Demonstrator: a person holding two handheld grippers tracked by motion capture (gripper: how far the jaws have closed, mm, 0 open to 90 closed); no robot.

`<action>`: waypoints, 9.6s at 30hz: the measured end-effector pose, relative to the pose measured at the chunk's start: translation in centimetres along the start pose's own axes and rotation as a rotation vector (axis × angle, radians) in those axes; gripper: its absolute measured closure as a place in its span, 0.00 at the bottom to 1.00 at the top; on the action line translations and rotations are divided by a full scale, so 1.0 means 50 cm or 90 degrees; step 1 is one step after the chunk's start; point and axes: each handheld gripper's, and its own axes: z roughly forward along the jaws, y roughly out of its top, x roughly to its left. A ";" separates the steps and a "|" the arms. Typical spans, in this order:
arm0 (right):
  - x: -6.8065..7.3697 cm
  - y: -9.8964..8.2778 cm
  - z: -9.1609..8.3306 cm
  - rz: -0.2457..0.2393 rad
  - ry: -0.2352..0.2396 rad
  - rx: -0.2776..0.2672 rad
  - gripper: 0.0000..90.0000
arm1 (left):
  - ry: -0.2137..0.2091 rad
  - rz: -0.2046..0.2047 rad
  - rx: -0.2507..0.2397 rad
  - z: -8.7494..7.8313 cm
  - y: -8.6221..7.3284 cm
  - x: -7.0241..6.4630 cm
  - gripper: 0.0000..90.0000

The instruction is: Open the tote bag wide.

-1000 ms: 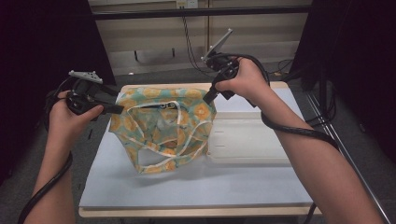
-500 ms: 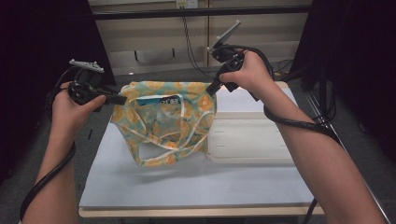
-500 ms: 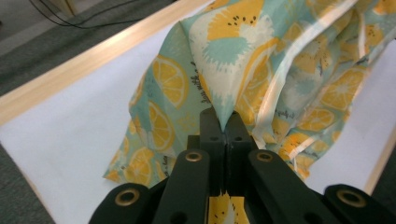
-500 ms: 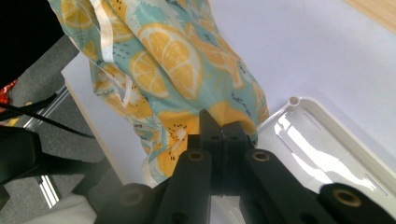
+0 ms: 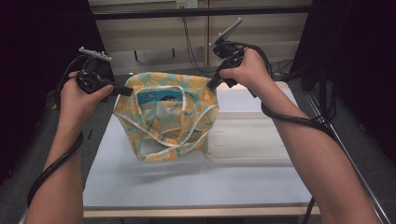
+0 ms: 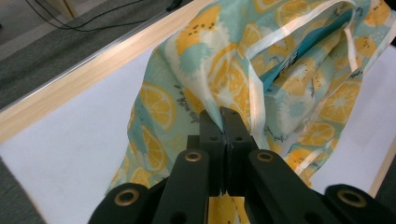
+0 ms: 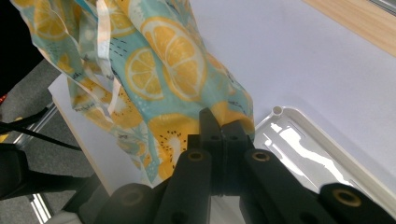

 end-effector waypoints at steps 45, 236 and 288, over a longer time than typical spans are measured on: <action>0.001 -0.014 0.061 -0.006 -0.023 0.040 1.00 | 0.007 0.063 0.024 0.024 0.036 -0.040 0.75; 0.065 0.049 0.089 -0.149 -0.022 0.035 1.00 | -0.075 0.069 0.060 0.052 0.045 -0.029 0.79; 0.016 0.031 0.097 -0.137 -0.030 0.041 1.00 | -0.039 -0.016 0.053 0.108 0.040 0.046 0.95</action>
